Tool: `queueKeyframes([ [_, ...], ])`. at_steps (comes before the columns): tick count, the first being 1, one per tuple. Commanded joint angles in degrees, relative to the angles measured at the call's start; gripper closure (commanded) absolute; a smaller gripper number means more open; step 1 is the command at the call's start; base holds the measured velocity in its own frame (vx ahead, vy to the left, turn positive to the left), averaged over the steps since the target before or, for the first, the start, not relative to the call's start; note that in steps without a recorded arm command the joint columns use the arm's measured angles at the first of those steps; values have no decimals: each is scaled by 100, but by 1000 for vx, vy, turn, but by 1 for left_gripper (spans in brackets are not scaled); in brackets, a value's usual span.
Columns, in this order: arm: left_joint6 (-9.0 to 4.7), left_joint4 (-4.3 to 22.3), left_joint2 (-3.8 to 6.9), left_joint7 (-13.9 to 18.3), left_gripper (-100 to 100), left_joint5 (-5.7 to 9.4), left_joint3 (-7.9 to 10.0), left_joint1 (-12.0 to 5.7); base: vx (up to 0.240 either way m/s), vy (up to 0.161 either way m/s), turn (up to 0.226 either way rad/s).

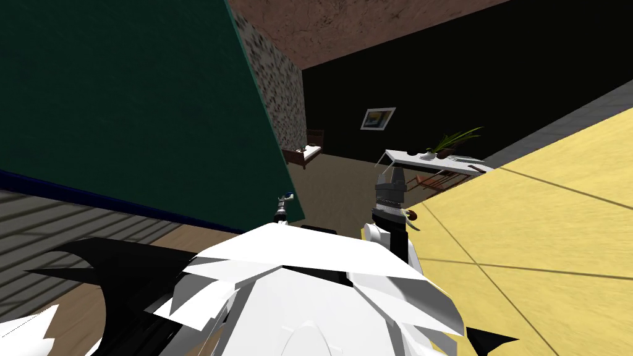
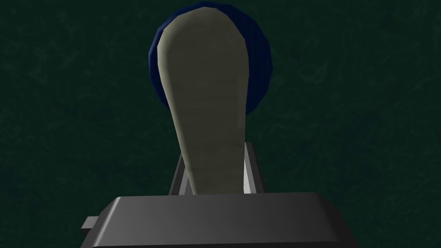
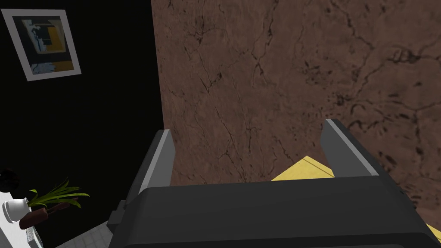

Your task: Push the door open

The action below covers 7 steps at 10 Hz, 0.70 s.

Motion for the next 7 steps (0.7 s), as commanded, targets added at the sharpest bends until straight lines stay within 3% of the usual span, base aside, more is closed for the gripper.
queueKeyframes([
  [1,-78,21,86,-35,100,69,164,-15,199,-25,68],
  [4,-80,26,88,-54,100,102,229,-17,124,0,26],
  [5,-85,36,84,-93,100,169,360,-21,121,-17,47],
  [7,-89,43,72,-122,100,219,458,-25,179,-35,81],
])
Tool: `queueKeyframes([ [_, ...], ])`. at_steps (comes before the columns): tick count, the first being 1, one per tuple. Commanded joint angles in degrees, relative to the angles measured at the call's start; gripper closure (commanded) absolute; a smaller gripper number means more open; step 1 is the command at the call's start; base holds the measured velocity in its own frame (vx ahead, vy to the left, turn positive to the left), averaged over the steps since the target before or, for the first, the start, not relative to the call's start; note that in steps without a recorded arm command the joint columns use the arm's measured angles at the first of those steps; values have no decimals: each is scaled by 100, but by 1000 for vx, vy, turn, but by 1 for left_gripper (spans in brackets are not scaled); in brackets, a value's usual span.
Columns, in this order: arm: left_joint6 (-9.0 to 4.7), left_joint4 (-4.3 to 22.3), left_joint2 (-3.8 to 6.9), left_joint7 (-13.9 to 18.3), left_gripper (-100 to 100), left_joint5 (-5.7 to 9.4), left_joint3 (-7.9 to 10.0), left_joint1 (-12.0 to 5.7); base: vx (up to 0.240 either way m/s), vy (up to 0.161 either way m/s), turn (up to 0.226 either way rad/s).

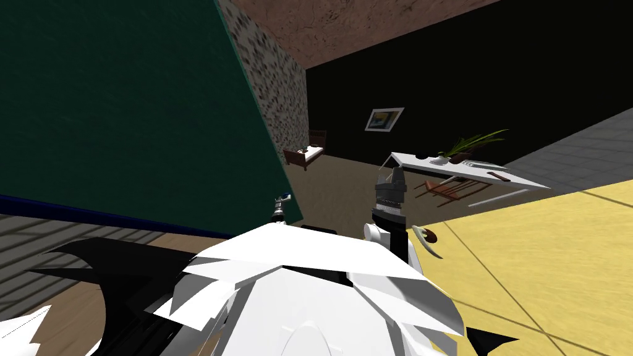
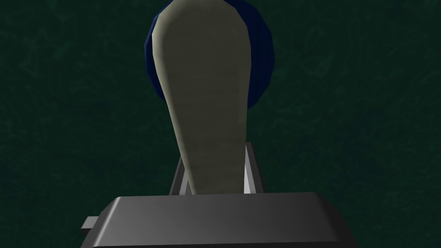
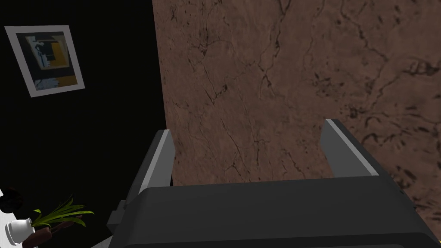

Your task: Push the door open

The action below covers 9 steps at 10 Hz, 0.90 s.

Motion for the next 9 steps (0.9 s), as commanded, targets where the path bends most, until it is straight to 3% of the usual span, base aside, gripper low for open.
queueKeyframes([
  [1,-132,131,119,7,100,77,173,-108,192,-33,64],
  [5,-140,149,31,-63,100,198,409,-116,201,-21,65],
  [9,-149,167,-134,-133,100,320,647,-124,212,-20,72],
])
